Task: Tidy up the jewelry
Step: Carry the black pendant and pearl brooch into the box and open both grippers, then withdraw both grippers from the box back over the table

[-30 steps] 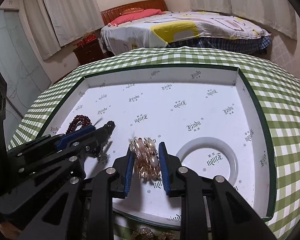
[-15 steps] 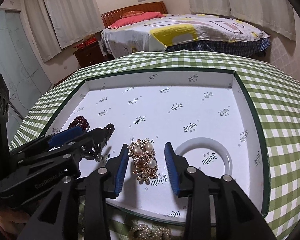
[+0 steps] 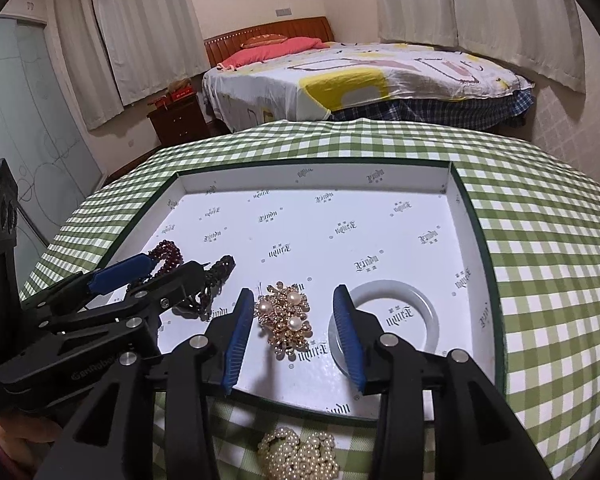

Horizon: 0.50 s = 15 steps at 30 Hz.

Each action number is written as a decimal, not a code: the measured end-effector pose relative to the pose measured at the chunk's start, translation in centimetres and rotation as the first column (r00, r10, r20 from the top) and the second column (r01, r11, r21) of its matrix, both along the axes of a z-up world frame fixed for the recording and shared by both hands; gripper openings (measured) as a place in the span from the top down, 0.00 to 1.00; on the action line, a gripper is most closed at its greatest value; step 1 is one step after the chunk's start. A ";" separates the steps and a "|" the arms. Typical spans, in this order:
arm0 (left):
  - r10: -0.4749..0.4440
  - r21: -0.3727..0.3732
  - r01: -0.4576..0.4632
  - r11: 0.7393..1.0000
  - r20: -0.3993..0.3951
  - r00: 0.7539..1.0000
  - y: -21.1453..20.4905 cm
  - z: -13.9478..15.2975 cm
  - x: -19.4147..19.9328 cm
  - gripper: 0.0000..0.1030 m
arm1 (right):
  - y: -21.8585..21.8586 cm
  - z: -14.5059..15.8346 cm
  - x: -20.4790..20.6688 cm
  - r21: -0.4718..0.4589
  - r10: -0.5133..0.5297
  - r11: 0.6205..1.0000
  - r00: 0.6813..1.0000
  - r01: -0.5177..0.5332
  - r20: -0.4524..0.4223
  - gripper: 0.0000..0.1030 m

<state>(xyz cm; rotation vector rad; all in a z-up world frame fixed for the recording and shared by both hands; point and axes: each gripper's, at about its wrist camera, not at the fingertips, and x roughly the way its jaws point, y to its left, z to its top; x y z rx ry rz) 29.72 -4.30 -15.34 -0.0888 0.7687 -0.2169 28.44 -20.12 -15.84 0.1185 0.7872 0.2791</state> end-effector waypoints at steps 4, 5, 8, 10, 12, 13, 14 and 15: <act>-0.006 0.018 0.005 1.000 0.032 0.999 -0.3 0.8 -0.9 0.34 | -0.1 0.5 -0.6 -0.004 -0.003 1.000 1.000 0.003 0.015 0.60; -0.006 0.022 0.006 1.000 0.040 0.999 -0.3 1.0 -1.1 0.34 | -0.1 0.7 -0.8 -0.007 -0.003 1.000 1.000 0.003 0.019 0.60; -0.002 0.037 0.000 0.999 0.068 0.998 -0.2 1.7 -2.1 0.34 | -0.2 1.1 -1.3 -0.006 -0.005 1.000 1.000 0.005 0.029 0.60; 0.002 0.047 -0.007 0.999 0.088 0.996 -0.1 2.1 -3.0 0.34 | -0.3 1.5 -1.9 -0.006 -0.006 1.000 0.999 0.007 0.039 0.60; 0.005 0.057 -0.011 0.998 0.102 0.995 0.0 2.4 -3.9 0.34 | -0.5 1.8 -2.6 -0.007 -0.007 1.000 0.999 0.007 0.047 0.60; 0.009 0.061 -0.015 0.998 0.109 0.994 0.1 2.6 -4.5 0.34 | -0.5 2.0 -2.9 -0.008 -0.008 1.000 0.999 0.008 0.052 0.60; 0.011 0.061 -0.018 0.998 0.114 0.993 0.2 2.7 -4.9 0.34 | -0.6 2.1 -3.4 -0.009 -0.009 1.000 0.998 0.009 0.057 0.60; 0.015 0.060 -0.022 0.998 0.118 0.993 0.3 2.8 -5.4 0.34 | -0.7 2.2 -3.7 -0.010 -0.010 1.000 0.998 0.011 0.061 0.60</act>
